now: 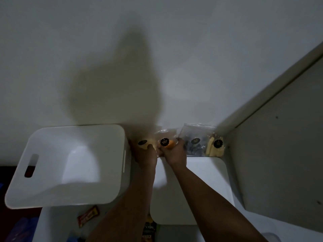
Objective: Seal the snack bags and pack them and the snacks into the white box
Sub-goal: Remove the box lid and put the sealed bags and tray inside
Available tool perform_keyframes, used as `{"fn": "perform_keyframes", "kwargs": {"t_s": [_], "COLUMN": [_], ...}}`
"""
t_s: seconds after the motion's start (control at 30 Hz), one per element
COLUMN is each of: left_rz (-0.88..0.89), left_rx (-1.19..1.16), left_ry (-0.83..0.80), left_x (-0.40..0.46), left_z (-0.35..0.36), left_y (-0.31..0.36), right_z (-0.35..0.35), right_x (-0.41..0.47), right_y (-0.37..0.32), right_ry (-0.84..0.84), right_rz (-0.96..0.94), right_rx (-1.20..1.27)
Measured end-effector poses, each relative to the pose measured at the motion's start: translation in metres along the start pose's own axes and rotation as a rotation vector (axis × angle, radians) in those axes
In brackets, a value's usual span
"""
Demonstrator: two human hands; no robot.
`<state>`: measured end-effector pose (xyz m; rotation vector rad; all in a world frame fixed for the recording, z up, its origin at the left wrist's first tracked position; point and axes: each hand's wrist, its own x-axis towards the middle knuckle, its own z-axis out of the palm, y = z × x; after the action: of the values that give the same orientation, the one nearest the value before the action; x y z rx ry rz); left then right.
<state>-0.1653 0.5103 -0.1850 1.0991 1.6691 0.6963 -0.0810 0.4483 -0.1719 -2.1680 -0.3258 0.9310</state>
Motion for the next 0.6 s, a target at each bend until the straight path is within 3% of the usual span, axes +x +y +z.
{"fn": "perform_keyframes", "kwargs": {"t_s": [0.23, 0.37, 0.47, 0.6], "left_rz": [-0.041, 0.036, 0.181, 0.363], "left_rx": [0.069, 0.171, 0.310, 0.297], "left_ry": [0.073, 0.048, 0.021, -0.045], "left_x": [0.010, 0.005, -0.011, -0.040], "left_z": [0.000, -0.010, -0.022, -0.041], "left_y": [0.007, 0.007, 0.015, 0.035], "right_z": [0.008, 0.002, -0.006, -0.026], "right_x": [0.019, 0.010, -0.006, -0.035], "right_y": [0.005, 0.012, 0.015, 0.016], "right_ry": [0.032, 0.052, 0.074, 0.151], "right_rz": [-0.047, -0.109, -0.155, -0.220], "right_rx": [-0.010, 0.044, 0.074, 0.161]}}
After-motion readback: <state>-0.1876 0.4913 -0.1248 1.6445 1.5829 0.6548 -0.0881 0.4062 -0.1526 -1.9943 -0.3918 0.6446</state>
